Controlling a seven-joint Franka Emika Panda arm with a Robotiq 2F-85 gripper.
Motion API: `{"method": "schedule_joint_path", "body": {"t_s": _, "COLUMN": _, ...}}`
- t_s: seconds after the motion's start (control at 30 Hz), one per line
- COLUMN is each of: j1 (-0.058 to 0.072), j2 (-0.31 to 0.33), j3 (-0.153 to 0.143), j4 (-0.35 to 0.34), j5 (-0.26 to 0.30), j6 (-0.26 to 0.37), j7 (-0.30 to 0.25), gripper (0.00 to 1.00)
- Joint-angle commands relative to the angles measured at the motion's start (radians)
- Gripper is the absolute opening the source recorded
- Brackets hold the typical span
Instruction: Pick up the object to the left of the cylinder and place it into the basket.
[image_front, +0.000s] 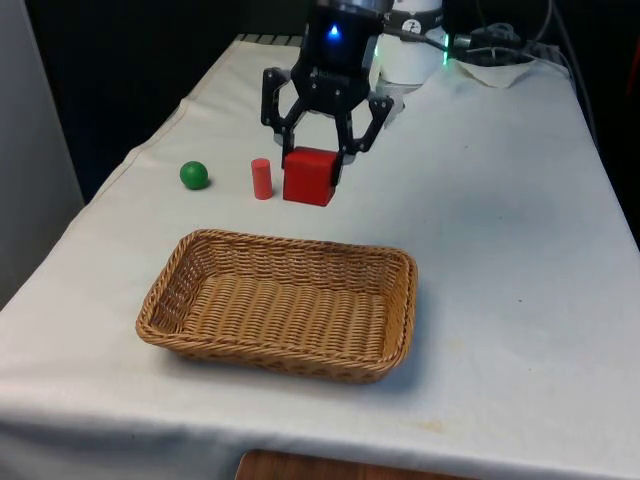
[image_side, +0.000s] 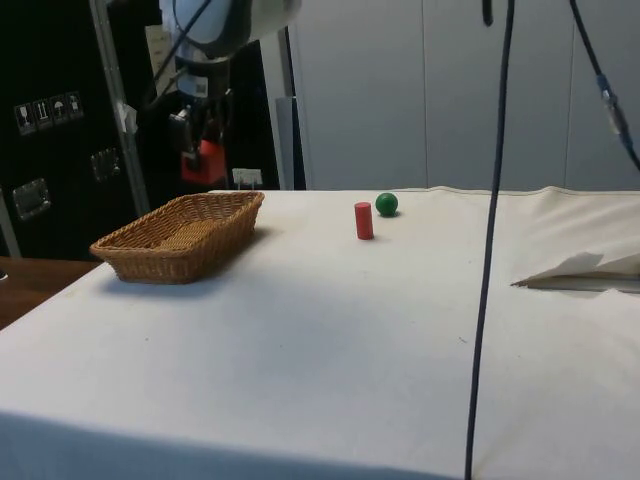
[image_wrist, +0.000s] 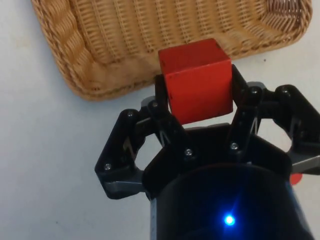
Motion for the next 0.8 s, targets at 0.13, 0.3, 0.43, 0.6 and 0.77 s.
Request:
{"method": "schedule_joint_path", "body": {"t_s": 0.13, "j1": -0.029, "j2": 0.057, "j3": 0.017, "j4": 0.068, "j5": 0.047, "j6": -0.009, "j7": -0.022, "gripper": 0.02}}
{"method": "schedule_joint_path", "body": {"t_s": 0.3, "j1": -0.044, "j2": 0.115, "j3": 0.018, "j4": 0.118, "j5": 0.088, "j6": -0.009, "j7": -0.036, "gripper": 0.02}}
{"method": "schedule_joint_path", "body": {"t_s": 0.43, "j1": -0.055, "j2": 0.165, "j3": 0.016, "j4": 0.16, "j5": 0.131, "j6": -0.011, "j7": -0.056, "gripper": 0.02}}
{"method": "schedule_joint_path", "body": {"t_s": 0.6, "j1": -0.068, "j2": 0.23, "j3": 0.009, "j4": 0.213, "j5": 0.186, "j6": -0.014, "j7": -0.081, "gripper": 0.02}}
{"method": "schedule_joint_path", "body": {"t_s": 0.77, "j1": -0.082, "j2": 0.286, "j3": 0.003, "j4": 0.261, "j5": 0.242, "j6": -0.023, "j7": -0.109, "gripper": 0.02}}
